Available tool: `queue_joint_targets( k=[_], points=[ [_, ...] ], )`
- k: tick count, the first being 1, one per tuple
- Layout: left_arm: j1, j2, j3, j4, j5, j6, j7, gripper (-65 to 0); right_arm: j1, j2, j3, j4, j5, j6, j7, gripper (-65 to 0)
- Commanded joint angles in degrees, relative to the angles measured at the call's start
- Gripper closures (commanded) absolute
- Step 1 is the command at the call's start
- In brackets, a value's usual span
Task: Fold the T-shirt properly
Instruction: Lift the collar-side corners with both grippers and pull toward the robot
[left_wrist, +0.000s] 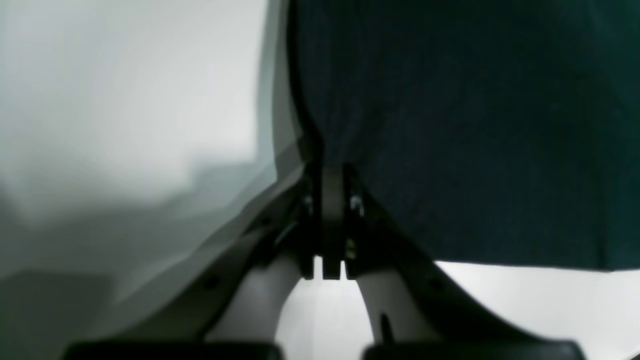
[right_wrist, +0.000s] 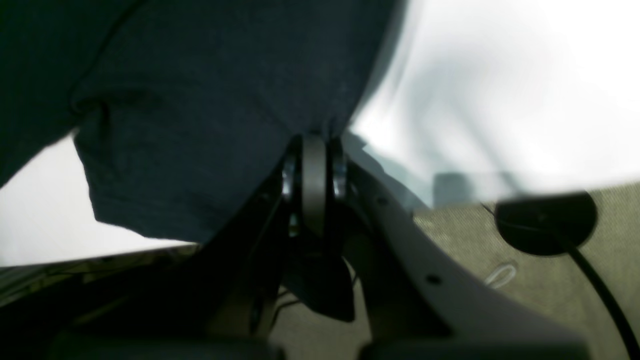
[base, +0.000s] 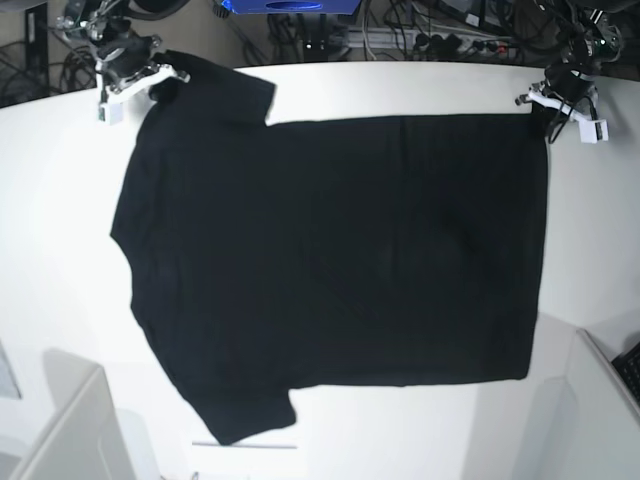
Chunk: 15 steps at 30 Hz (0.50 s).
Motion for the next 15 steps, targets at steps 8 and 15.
queue_joint_targets(
  k=[8, 15],
  points=[
    [6.6, -0.3, -0.5, 7.6, 1.6, 0.5, 1.8, 0.0, -3.8, 0.0, 0.4, 5.8, 1.3, 0.3, 0.8, 0.0],
    [8.3, 0.2, 0.2, 15.2, 1.6, 0.8, 2.4, 0.0, -2.6, 0.0, 0.0, 9.5, 1.3, 0.3, 0.6, 0.0]
  ],
)
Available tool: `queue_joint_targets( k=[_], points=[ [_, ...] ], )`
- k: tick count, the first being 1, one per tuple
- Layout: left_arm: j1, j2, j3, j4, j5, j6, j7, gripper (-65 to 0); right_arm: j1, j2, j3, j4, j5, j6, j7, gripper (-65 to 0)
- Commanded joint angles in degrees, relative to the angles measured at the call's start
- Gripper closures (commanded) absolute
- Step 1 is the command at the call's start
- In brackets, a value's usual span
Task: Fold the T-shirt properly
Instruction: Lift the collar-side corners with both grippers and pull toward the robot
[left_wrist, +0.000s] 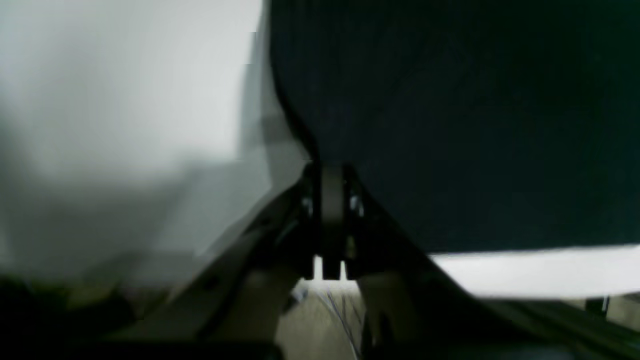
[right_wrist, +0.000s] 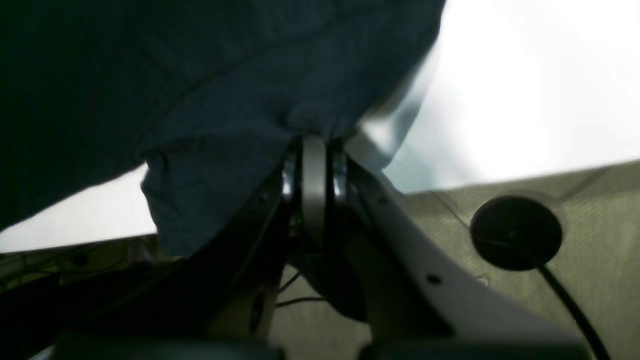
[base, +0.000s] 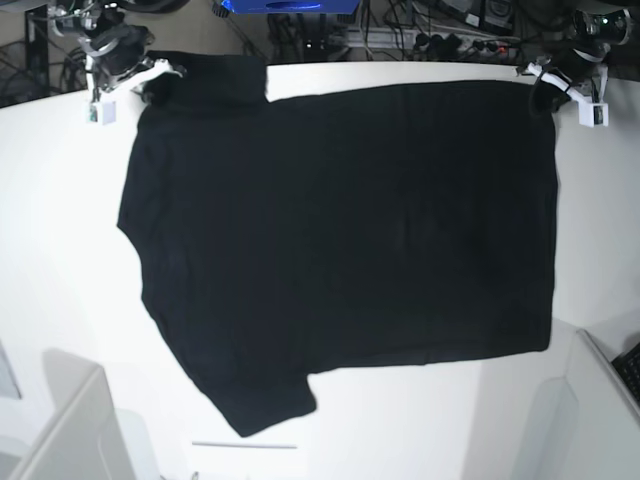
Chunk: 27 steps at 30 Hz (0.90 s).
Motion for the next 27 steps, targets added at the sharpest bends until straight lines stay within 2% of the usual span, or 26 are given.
queue_joint_targets(
  k=[1, 5, 8, 10, 12, 14, 17, 21, 24, 27],
  points=[
    [0.3, -0.6, -0.4, 2.0, -0.7, -0.3, 0.7, 0.0, 0.6, 0.2, 0.0, 1.4, 1.1, 0.3, 1.2, 0.0],
    [-3.4, 0.6, -1.1, 6.3, -0.6, -0.3, 6.5, 0.0, 3.6, 0.2, 0.2, 1.5, 1.1, 0.3, 1.0, 0.0],
    [-5.6, 0.9, -1.1, 8.4, -0.5, -0.1, 8.5, 0.0, 5.5, 0.4, -0.1, 1.5, 1.1, 0.3, 1.0, 0.0],
    [-7.0, 0.9, -1.0, 9.1, -0.5, 1.7, 9.7, 0.0, 7.2, 0.5, -0.2, 1.5, 1.1, 0.3, 0.9, 0.0],
    [-8.6, 0.9, -0.9, 8.9, -0.5, 3.9, 10.2, 0.0, 9.0, 0.7, -0.2, 1.5, 1.0, 0.2, 0.9, 0.0],
    [-9.9, 0.9, -0.9, 8.8, -0.5, 4.2, 10.2, 0.0, 11.0, 0.7, -0.2, 1.4, 0.7, -0.2, 0.1, 0.0],
    [-11.6, 0.7, -0.9, 8.7, -0.5, 4.9, 10.2, 0.0, 15.7, 0.8, 0.3, 1.1, 0.6, -0.2, -4.3, 0.0],
    [-14.2, 0.6, -0.4, 8.5, -0.4, 9.0, 10.2, 0.0, 21.2, 2.1, 0.2, 0.9, 0.6, -0.2, -8.2, 0.0],
    [-15.7, 0.6, -0.4, 8.4, -0.4, 10.4, 10.2, 0.0, 25.0, 2.6, 0.2, -1.0, 0.5, -0.5, -10.0, 0.0],
    [-17.2, 0.6, -0.4, 7.8, -0.4, 11.1, 10.2, 0.0, 27.9, 3.5, -0.2, -3.5, 0.5, -3.7, -10.8, 0.0]
  ],
)
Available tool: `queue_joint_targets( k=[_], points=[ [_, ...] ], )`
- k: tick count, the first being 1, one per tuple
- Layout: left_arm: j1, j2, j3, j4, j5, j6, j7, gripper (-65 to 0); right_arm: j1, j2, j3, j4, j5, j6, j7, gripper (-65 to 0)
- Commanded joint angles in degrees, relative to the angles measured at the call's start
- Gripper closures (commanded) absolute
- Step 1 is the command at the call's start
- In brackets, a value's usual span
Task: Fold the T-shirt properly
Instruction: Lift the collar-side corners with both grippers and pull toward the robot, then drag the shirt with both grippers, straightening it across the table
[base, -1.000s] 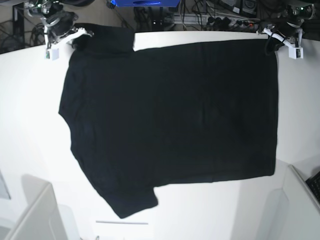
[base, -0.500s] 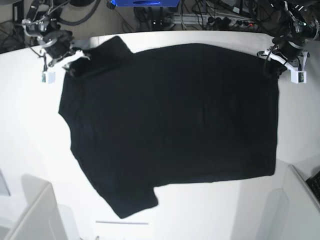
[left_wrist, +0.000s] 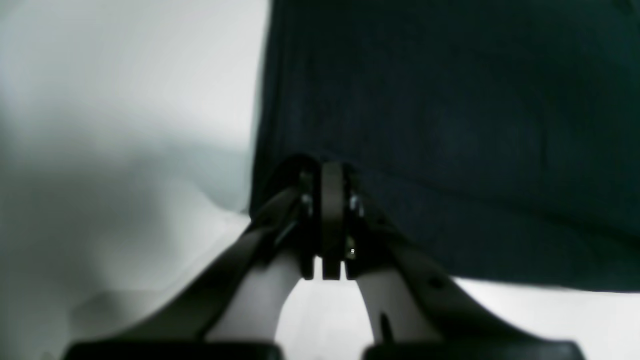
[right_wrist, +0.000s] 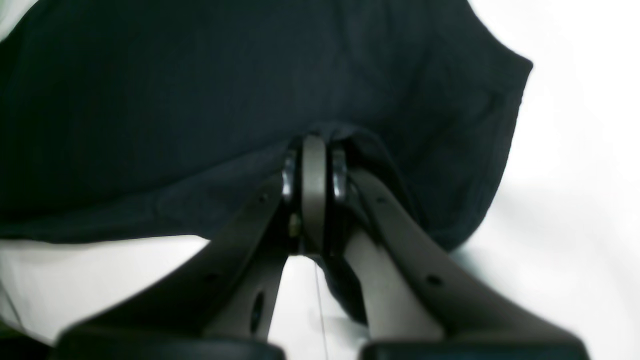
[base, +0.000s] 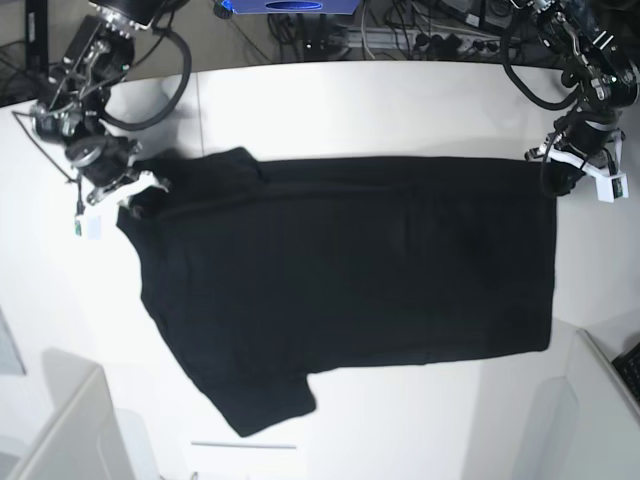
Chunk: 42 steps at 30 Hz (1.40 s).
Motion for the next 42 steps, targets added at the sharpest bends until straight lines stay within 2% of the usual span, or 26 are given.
queue_joint_targets(
  k=[1, 8, 12, 15, 20, 23, 30, 42],
  points=[
    [-0.8, -0.7, -0.2, 0.0, -0.8, 0.2, -1.0, 0.0, 1.2, 1.0, -0.1, 0.2, 0.9, -0.2, 1.5, 0.0],
    [-3.6, -0.8, -0.3, -5.9, -0.7, 0.6, -1.0, 0.0, 7.1, 2.1, -0.5, -6.5, 0.9, -0.2, 1.3, 0.0],
    [-4.3, -0.8, -0.3, -6.3, -0.7, 0.6, -1.1, 0.0, 9.0, 3.7, -4.6, -10.4, 0.9, -0.3, 1.8, 0.0],
    [-5.1, -1.6, -0.2, -6.3, -0.4, 0.7, -1.0, 0.0, 10.7, 4.0, -5.1, -12.7, 0.9, -0.3, 1.8, 0.0],
    [-8.2, -1.6, -0.2, -7.0, 7.5, 0.7, -1.0, 0.0, 13.9, 4.8, -5.5, -16.8, 0.9, -0.3, 1.8, 0.0],
    [-9.5, -1.6, -0.1, -8.1, 9.8, 0.6, -1.0, 0.0, 15.7, 5.0, -5.5, -19.5, 0.9, -0.3, 1.8, 0.0],
    [-10.4, -1.9, 4.3, -10.0, 10.3, 0.6, -1.2, 0.0, 19.1, 5.3, -5.6, -25.4, 0.9, -0.3, 1.8, 0.0],
    [-13.4, -2.0, 4.2, -13.8, 10.4, 0.6, -1.1, 0.0, 21.7, 5.4, -5.7, -28.3, 0.9, -0.3, 1.7, 0.0]
  ],
)
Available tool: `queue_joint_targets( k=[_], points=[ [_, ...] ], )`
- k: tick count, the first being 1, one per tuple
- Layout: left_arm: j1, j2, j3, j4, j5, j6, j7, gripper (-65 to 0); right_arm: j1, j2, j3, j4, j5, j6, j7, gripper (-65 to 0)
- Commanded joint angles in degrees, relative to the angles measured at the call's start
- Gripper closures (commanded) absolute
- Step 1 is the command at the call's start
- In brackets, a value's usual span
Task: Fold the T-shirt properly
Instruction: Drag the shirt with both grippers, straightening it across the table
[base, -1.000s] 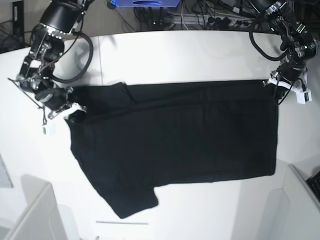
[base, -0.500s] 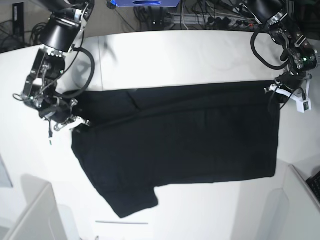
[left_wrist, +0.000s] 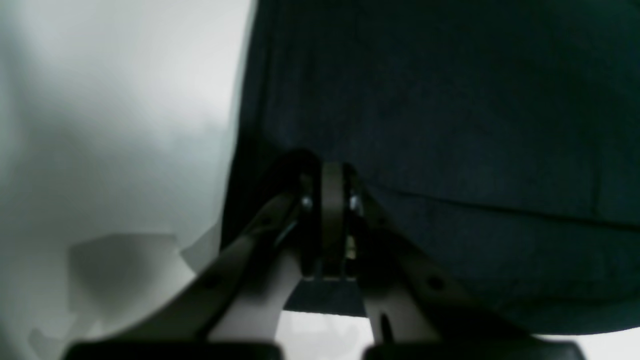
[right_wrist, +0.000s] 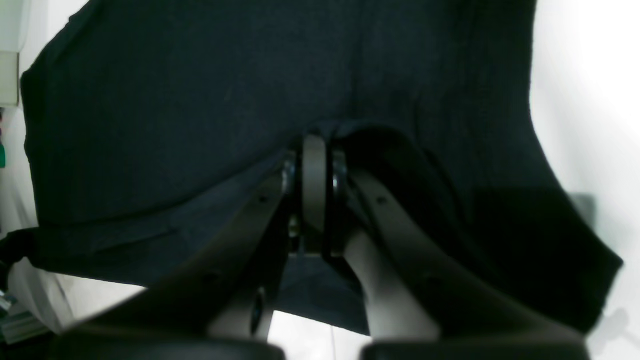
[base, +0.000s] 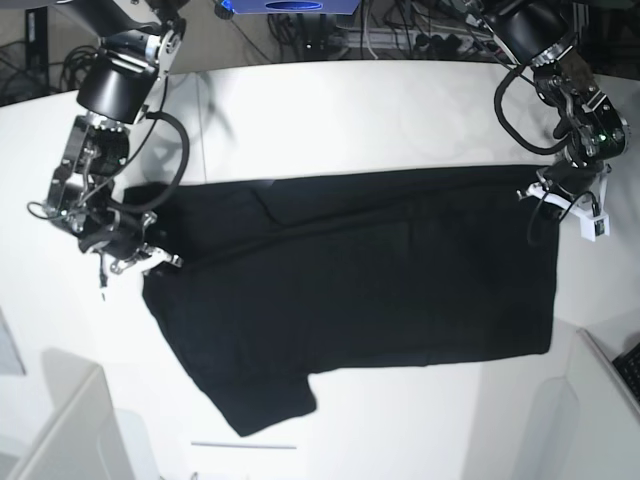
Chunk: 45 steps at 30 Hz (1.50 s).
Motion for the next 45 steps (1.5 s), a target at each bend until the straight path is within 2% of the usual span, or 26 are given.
queue_joint_targets(
  k=[1, 9, 10, 12, 14, 16, 19, 22, 25, 28, 31, 33, 38, 42, 45],
  points=[
    [-0.6, -0.9, 0.1, 1.0, -0.6, -0.1, -1.0, 0.0, 1.3, 0.6, -0.1, 0.5, 0.9, 0.1, 1.0, 0.0],
    [-1.8, -1.2, -0.1, 1.0, -0.6, -0.1, -1.0, 0.0, 1.3, 0.8, -0.1, 0.4, 0.9, 0.1, 0.5, 0.0],
    [-1.9, -1.6, -0.1, 1.0, -0.6, -0.1, -1.0, 0.0, 1.2, 1.4, -0.1, 0.4, 0.9, 0.1, 0.5, -2.3],
    [-2.1, -2.0, -0.1, 1.0, -0.6, -0.1, -1.0, 0.0, 1.1, 2.0, -0.1, 0.4, 0.9, 0.1, 0.6, -11.7],
    [-2.4, -2.1, -0.1, 1.0, -0.6, -0.1, -1.1, -10.5, 0.9, 2.2, 0.2, 0.7, 0.9, 0.1, 1.1, -17.6],
    [-4.2, -2.1, -0.1, 0.8, -0.6, -0.1, -1.1, -22.2, 0.7, 2.2, 0.5, 1.0, 0.9, 0.1, 1.5, -17.3],
    [-6.3, -2.1, -0.2, -1.2, -0.6, -0.1, -1.1, -36.4, -1.5, 2.6, 0.6, 3.3, 0.9, -0.6, 5.9, -14.1],
    [-6.7, -2.1, -1.9, -0.8, -1.0, -0.1, -1.0, -43.8, -6.1, 2.4, 2.0, 9.3, 1.3, -7.8, 10.5, -13.8],
    [-5.7, -1.5, -9.5, 3.0, -1.1, -0.4, -0.9, -45.6, -11.9, 0.1, 3.8, 17.5, 1.4, -14.1, 15.9, -14.3],
    [-2.8, 0.5, -15.1, 7.3, -4.1, -0.5, -0.8, -45.7, -16.5, -1.1, 4.9, 23.6, 1.4, -16.7, 17.1, -20.6],
    [3.4, 0.5, -16.8, 8.8, -11.8, -0.5, -0.8, -45.3, -20.7, -3.0, 4.9, 27.0, 1.5, -17.2, 16.7, -31.8],
    [7.7, 0.5, -16.8, 8.8, -17.1, -0.5, -1.1, -45.1, -23.3, -5.0, 5.1, 27.9, 1.9, -17.2, 16.1, -35.7],
    [12.0, 0.9, -16.9, 5.4, -22.5, -0.5, -1.1, -44.9, -27.7, -10.3, 11.4, 27.2, 8.8, -17.2, 16.1, -35.6],
    [11.4, 1.4, -16.9, -0.6, -22.6, -0.5, -1.2, -44.9, -27.9, -10.1, 12.1, 23.0, 11.5, -17.0, 16.3, -35.6],
    [9.9, 1.4, -16.9, -3.4, -22.3, -0.5, -1.2, -44.9, -26.3, -8.6, 12.2, 18.9, 11.5, -17.0, 16.4, -35.6]
  ],
)
